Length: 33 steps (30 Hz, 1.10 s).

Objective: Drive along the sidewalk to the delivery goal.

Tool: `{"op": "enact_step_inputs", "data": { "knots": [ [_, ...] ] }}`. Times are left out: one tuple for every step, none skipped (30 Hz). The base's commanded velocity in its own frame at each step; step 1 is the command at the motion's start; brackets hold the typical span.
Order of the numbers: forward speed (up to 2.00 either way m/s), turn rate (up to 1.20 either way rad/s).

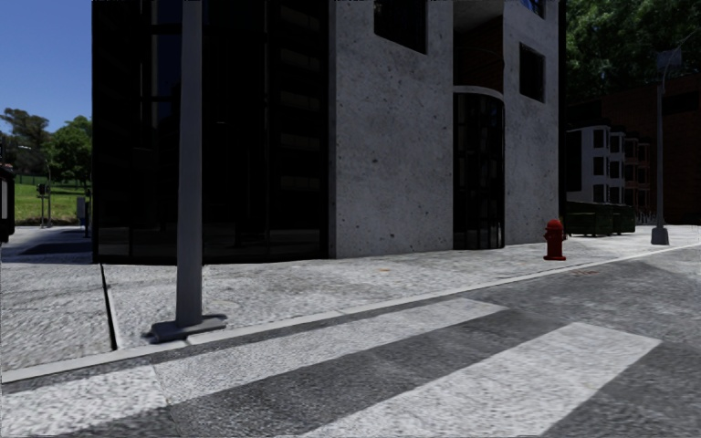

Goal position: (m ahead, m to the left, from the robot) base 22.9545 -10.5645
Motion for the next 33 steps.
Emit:
{"op": "enact_step_inputs", "data": {
  "knots": [
    [2.00, 0.00],
    [2.00, 0.00],
    [2.00, 0.00],
    [2.00, 0.00],
    [2.00, 0.00],
    [2.00, 0.00],
    [2.00, 0.00],
    [2.00, 0.00],
    [2.00, 0.00],
    [2.00, 0.00],
    [2.00, 0.00],
    [2.00, 0.00],
    [2.00, 0.00],
    [2.00, 0.00],
    [2.00, 0.00],
    [2.00, 0.00],
    [2.00, 0.00],
    [2.00, 0.00],
    [2.00, 0.00],
    [2.00, 0.00],
    [2.00, 0.00],
    [2.00, 0.00],
    [2.00, 0.00],
    [2.00, 0.00],
    [2.00, 0.00],
    [2.00, 0.00],
    [2.00, 0.00],
    [2.00, 0.00],
    [2.00, 0.00],
    [2.00, 0.00],
    [2.00, 0.00],
    [2.00, 0.00],
    [2.00, 0.00]
  ]
}}
